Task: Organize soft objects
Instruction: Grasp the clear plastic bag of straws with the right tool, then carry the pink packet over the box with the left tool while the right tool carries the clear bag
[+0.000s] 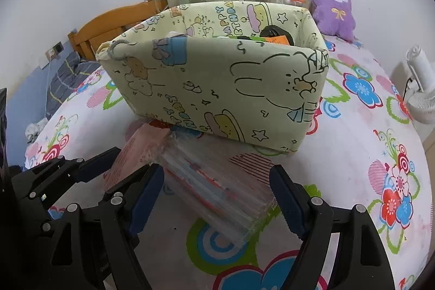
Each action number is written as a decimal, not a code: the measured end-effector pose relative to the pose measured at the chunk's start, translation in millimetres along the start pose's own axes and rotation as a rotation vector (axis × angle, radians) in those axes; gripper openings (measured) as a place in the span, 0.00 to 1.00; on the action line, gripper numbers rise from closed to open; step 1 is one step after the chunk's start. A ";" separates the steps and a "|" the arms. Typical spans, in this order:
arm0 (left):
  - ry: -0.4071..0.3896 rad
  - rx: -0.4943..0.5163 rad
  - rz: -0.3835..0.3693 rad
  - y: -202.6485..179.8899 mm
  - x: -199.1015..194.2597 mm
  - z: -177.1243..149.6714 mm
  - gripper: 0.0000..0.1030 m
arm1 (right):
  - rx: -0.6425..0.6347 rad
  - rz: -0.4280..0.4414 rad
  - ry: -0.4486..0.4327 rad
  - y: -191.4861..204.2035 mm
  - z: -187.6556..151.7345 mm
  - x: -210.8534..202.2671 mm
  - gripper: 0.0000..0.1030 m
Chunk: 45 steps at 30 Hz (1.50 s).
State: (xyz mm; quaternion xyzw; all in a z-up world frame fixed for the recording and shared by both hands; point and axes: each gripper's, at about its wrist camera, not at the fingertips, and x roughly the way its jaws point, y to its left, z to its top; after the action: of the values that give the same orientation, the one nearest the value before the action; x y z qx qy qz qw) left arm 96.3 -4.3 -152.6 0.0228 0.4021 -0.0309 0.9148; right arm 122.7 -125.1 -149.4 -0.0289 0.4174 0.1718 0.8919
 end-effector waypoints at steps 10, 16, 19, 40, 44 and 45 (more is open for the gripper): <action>-0.004 0.032 0.016 5.8 -12.2 -13.1 0.38 | 0.005 -0.006 0.041 12.2 -11.3 3.6 0.67; -0.003 0.029 0.016 6.6 -14.7 -16.1 0.38 | -0.004 -0.010 0.029 22.2 -16.5 -3.0 0.45; -0.002 0.026 0.008 6.4 -16.2 -17.5 0.38 | -0.010 -0.005 0.020 26.3 -18.7 -7.1 0.32; -0.075 0.027 -0.011 -6.3 -57.0 -18.8 0.38 | -0.002 -0.004 -0.082 29.4 -29.5 -59.6 0.21; -0.105 0.027 -0.016 -8.2 -68.7 -12.7 0.38 | 0.002 -0.014 -0.110 29.3 -27.3 -73.0 0.21; -0.111 0.026 -0.017 -9.1 -71.7 -11.1 0.38 | 0.004 -0.016 -0.115 29.1 -26.4 -75.5 0.21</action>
State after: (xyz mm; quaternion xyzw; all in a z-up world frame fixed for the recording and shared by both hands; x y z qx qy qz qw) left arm 39.1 -9.9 -107.4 0.0296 0.3502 -0.0452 0.9351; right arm 48.9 -124.2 -107.0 -0.0207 0.3656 0.1651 0.9158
